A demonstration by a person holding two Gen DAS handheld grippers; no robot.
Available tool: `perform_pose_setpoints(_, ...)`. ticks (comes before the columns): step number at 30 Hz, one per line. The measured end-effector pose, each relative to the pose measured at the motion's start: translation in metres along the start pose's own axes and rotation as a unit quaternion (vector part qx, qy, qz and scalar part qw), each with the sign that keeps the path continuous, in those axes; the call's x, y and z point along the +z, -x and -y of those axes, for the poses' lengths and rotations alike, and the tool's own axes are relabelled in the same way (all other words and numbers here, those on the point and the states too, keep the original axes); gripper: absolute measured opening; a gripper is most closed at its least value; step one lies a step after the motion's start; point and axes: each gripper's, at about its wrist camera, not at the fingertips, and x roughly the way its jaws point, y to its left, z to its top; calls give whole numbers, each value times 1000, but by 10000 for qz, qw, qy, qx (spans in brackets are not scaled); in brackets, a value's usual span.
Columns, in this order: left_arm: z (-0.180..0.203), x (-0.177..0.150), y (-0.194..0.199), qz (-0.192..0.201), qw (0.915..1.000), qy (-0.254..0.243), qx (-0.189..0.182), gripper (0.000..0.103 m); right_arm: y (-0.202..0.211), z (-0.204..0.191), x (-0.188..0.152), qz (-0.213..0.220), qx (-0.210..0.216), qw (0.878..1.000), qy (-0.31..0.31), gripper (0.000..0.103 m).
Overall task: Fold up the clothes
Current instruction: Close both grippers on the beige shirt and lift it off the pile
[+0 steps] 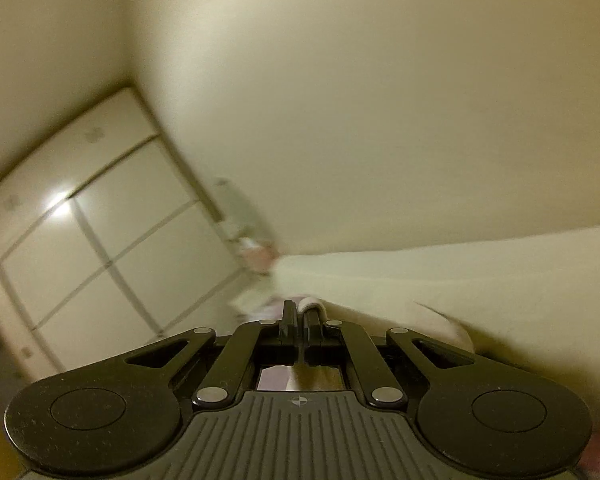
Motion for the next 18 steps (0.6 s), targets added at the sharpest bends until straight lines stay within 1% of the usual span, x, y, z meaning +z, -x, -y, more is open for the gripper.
perform_pose_setpoints(2,-28,6,54,392,9987,137,304,0,0,-30,-4,-86,369,9993,-25,0)
perform_pose_setpoints(4,-55,6,111,755,9948,245,635,0,5,-62,-14,-188,681,9975,-34,0)
perform_pose_setpoints(6,-80,0,170,1093,9887,370,953,0,16,-95,-30,-312,970,9948,-40,0)
perform_pose_setpoints(8,-99,-8,231,1408,9808,511,1246,0,28,-128,-46,-437,1258,9911,-46,0)
perform_pose_setpoints(11,-110,-22,326,1830,9673,565,1660,0,45,-178,-71,-622,1688,9837,-54,0)
perform_pose_setpoints(13,-113,-30,391,2061,9592,512,1867,0,57,-211,-87,-745,1973,9775,-60,0)
perform_pose_setpoints(16,-118,-44,466,2307,9489,378,2119,0,74,-261,-112,-928,2396,9664,-69,0)
perform_pose_setpoints(18,-119,-60,517,2445,9424,347,2258,0,86,-294,-128,-1049,2675,9578,-74,0)
